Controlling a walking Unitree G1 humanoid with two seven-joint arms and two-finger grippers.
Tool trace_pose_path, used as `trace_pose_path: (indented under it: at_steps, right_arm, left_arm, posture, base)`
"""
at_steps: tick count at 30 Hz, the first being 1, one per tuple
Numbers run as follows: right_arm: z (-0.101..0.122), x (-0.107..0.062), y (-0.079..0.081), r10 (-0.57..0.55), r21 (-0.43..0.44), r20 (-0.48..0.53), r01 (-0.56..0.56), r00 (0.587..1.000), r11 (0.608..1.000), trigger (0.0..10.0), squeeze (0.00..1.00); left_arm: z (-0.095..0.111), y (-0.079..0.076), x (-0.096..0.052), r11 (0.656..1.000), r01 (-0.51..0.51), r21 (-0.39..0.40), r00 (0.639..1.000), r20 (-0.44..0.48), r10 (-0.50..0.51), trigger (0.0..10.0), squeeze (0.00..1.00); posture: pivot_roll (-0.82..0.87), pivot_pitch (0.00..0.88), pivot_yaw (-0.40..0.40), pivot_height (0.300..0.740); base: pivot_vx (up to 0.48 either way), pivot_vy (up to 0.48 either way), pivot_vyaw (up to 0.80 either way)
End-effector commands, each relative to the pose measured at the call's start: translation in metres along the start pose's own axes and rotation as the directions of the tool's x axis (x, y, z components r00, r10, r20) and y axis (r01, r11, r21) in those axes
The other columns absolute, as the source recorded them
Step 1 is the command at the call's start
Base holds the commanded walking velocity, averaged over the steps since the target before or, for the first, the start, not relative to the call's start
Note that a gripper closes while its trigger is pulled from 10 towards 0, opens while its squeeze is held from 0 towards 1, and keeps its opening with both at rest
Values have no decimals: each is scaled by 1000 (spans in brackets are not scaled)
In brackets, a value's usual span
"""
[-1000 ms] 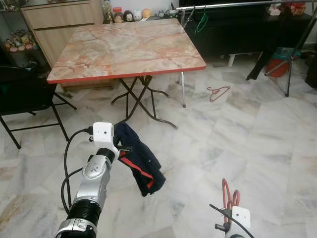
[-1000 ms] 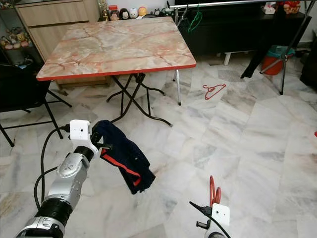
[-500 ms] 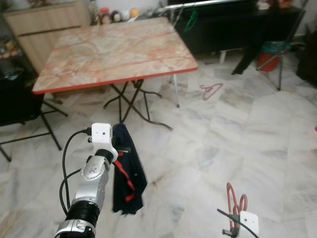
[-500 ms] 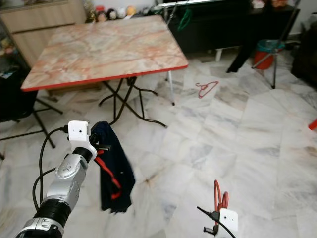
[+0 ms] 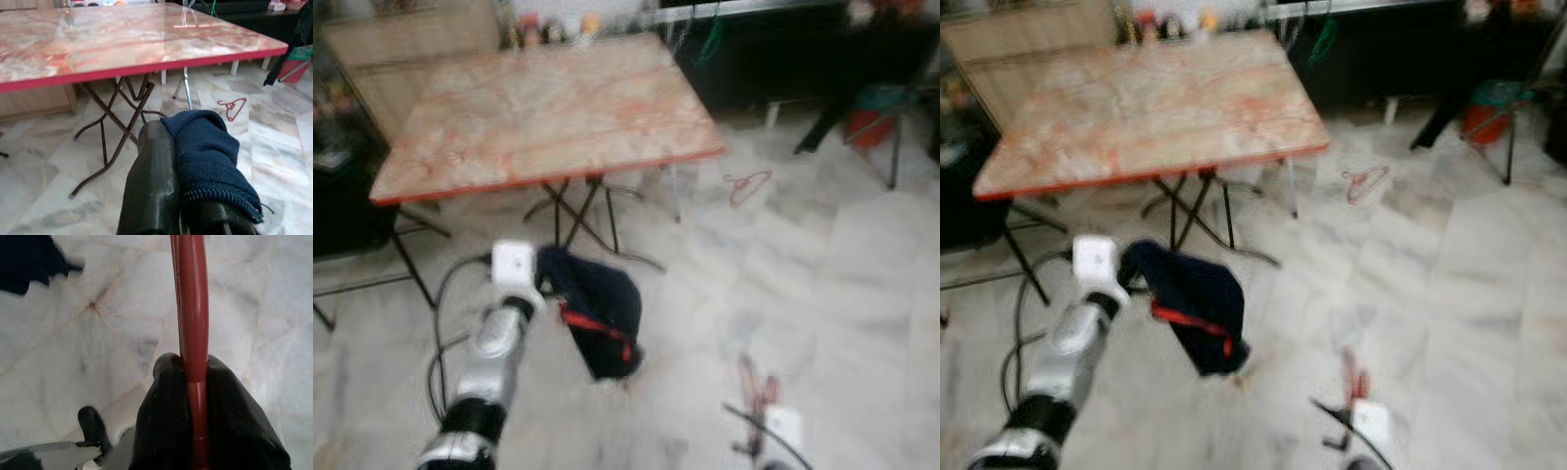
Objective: Hang hanger
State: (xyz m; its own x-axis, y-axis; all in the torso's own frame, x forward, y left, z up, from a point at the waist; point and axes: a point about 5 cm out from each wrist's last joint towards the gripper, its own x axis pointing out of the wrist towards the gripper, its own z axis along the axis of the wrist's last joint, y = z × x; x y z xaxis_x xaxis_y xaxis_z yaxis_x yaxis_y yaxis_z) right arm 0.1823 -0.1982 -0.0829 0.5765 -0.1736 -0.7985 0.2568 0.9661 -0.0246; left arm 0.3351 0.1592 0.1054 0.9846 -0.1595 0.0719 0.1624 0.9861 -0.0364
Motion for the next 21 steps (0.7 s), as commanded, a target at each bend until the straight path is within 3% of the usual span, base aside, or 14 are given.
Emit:
trace_pose_path:
  at_steps: [1, 7, 11, 21]
  right_arm:
    - [-6, -1, 4, 3, 19, -28, -2, 1000, 1000, 10000, 0]
    - [0, 0, 9, 6, 25, -15, -6, 1000, 1000, 10000, 0]
    - [-15, -3, -3, -5, -10, -35, 5, 999, 1000, 10000, 0]
    - [-21, -5, -11, -19, 13, -44, 20, 999, 1000, 10000, 0]
  left_arm:
    - [12, -6, 6, 1000, 24, 6, 999, 45, -24, 10000, 0]
    - [12, -7, 7, 1000, 22, 6, 999, 46, -23, 10000, 0]
    - [13, -7, 7, 1000, 19, 5, 999, 50, -19, 10000, 0]
    - [15, -6, 7, 1000, 9, 3, 998, 58, -9, 10000, 0]
  posture:
    - [-183, 0, 87, 740]
    - [-184, 0, 86, 740]
    - [-182, 0, 83, 740]
    - [-182, 0, 76, 740]
  base:
    - [352, 0, 0]
    - [348, 0, 0]
    - [349, 0, 0]
    - [349, 0, 234]
